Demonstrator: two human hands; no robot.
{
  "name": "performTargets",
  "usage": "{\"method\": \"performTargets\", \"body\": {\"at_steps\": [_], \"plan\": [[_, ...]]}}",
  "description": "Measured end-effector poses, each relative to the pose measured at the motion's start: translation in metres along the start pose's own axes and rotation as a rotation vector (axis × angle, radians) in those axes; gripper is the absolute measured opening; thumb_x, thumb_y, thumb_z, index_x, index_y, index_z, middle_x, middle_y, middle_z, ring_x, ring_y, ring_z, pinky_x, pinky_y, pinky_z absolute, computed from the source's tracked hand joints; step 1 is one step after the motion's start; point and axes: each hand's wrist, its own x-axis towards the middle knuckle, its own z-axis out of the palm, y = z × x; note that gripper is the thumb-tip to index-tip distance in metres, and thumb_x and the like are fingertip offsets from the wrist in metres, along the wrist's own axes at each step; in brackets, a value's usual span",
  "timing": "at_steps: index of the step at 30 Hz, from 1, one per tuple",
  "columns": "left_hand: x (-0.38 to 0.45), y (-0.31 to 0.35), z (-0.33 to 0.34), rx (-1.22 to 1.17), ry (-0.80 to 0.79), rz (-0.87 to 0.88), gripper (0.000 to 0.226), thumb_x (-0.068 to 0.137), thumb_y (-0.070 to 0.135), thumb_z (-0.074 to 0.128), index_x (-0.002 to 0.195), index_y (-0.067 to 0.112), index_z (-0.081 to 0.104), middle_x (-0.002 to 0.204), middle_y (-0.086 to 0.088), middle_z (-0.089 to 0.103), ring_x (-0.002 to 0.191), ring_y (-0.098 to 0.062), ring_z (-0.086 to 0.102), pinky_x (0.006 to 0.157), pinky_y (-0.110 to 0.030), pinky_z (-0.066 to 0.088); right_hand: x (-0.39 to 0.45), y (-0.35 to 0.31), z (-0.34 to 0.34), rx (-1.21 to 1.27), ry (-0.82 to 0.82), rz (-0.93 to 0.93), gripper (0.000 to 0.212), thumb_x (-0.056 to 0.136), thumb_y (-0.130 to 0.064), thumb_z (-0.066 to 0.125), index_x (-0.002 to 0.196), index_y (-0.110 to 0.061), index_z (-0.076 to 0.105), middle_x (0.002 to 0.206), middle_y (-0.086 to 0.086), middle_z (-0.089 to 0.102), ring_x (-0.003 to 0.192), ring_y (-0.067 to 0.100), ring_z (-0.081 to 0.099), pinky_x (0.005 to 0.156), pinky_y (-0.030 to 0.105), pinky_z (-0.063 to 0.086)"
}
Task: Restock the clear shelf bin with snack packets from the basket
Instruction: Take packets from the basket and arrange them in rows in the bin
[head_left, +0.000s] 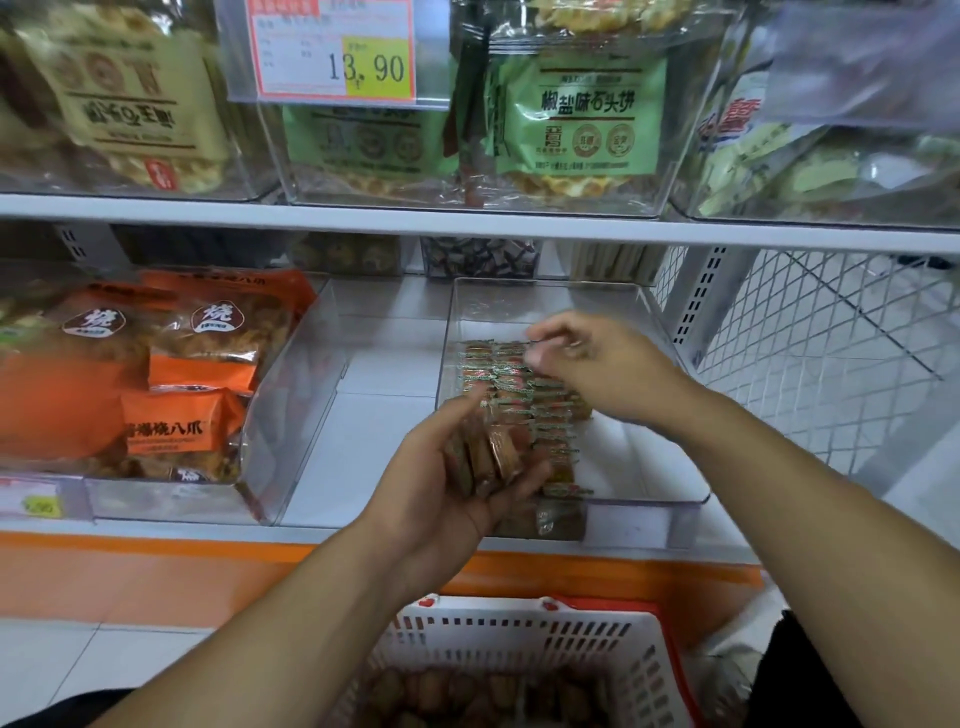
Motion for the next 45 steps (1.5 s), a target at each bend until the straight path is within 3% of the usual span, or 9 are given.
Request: {"method": "performTargets", "body": {"at_steps": [3,6,9,14,19,23,32,42,45], "plan": [[-0.001,0.000,-0.004,0.009,-0.045,0.018,0.037,0.087,0.033,0.062,0.102,0.005,0.080,0.112,-0.019,0.074,0.099,-0.031,0.073,0.086,-0.045,0.061,-0.047,-0.028,0.006,0.018,-0.246,-0.099,0.068,0.064,-0.076,0.074,0.123,-0.043,0.063,0.116,-0.019,0.067,0.107,0.000,0.063,0.091,0.026,0.051],[-0.004,-0.003,-0.006,0.046,-0.078,0.010,0.043,0.094,0.032,0.045,0.102,0.007,0.079,0.112,-0.021,0.074,0.092,-0.031,0.074,0.088,-0.054,0.055,-0.073,-0.031,0.027,-0.243,-0.161,-0.173,0.087,0.058,-0.080,0.069,0.135,-0.045,0.050,0.124,-0.025,0.053,0.116,-0.001,0.049,0.097,0.027,0.044],[-0.007,-0.006,-0.005,0.092,-0.063,0.018,0.042,0.099,0.027,0.039,0.104,0.009,0.076,0.107,-0.022,0.073,0.087,-0.033,0.073,0.072,-0.052,0.058,-0.083,-0.031,0.045,-0.139,-0.048,-0.155,0.075,0.075,-0.049,0.077,0.143,-0.042,0.046,0.123,-0.021,0.045,0.119,0.003,0.042,0.096,0.017,0.039],[-0.010,-0.011,-0.003,0.243,-0.021,0.083,0.041,0.100,0.015,0.051,0.140,0.009,0.053,0.126,-0.024,0.068,0.111,-0.047,0.065,0.098,-0.067,0.049,-0.087,-0.020,0.040,0.054,0.017,-0.050,0.084,0.083,-0.017,0.073,0.151,-0.046,0.034,0.123,-0.018,0.053,0.105,0.001,0.056,0.074,0.007,0.045],[-0.012,-0.011,0.000,0.291,0.004,0.147,0.045,0.094,0.016,0.064,0.138,0.017,0.055,0.123,-0.022,0.070,0.107,-0.037,0.070,0.095,-0.064,0.054,-0.091,-0.030,0.038,0.094,0.209,-0.099,0.067,0.076,-0.018,0.080,0.121,-0.050,0.042,0.107,-0.024,0.063,0.097,-0.008,0.061,0.077,0.010,0.051],[-0.014,-0.007,0.004,0.223,-0.030,0.113,0.058,0.089,0.032,0.069,0.139,0.009,0.051,0.122,-0.020,0.070,0.103,-0.033,0.071,0.071,-0.044,0.060,-0.105,-0.035,0.050,0.233,0.075,-0.149,0.061,0.076,-0.017,0.080,0.117,-0.049,0.047,0.110,-0.028,0.065,0.098,-0.009,0.065,0.079,0.007,0.050],[-0.017,0.006,-0.001,0.037,-0.176,0.006,0.065,0.089,0.030,0.056,0.149,0.007,0.046,0.147,-0.025,0.053,0.137,-0.041,0.051,0.113,-0.060,0.040,-0.092,-0.026,0.028,0.497,0.011,-0.077,0.043,0.072,-0.017,0.089,0.105,-0.037,0.070,0.104,-0.016,0.072,0.087,0.007,0.073,0.067,0.028,0.061],[-0.015,0.000,-0.002,-0.032,-0.283,-0.004,0.076,0.069,0.011,0.050,0.145,0.010,0.051,0.133,-0.025,0.064,0.108,-0.037,0.070,0.081,-0.047,0.061,-0.095,-0.025,0.026,0.229,0.041,-0.064,0.051,0.055,-0.059,0.089,0.093,-0.040,0.062,0.089,-0.023,0.071,0.077,-0.004,0.068,0.060,0.015,0.054],[-0.013,-0.001,0.000,-0.018,-0.234,-0.004,0.067,0.076,0.011,0.049,0.143,0.009,0.053,0.131,-0.029,0.064,0.120,-0.044,0.063,0.097,-0.056,0.051,-0.096,-0.025,0.028,0.287,-0.032,-0.039,0.055,0.052,-0.063,0.088,0.097,-0.041,0.064,0.089,-0.018,0.074,0.079,0.001,0.071,0.072,0.030,0.060]]}}
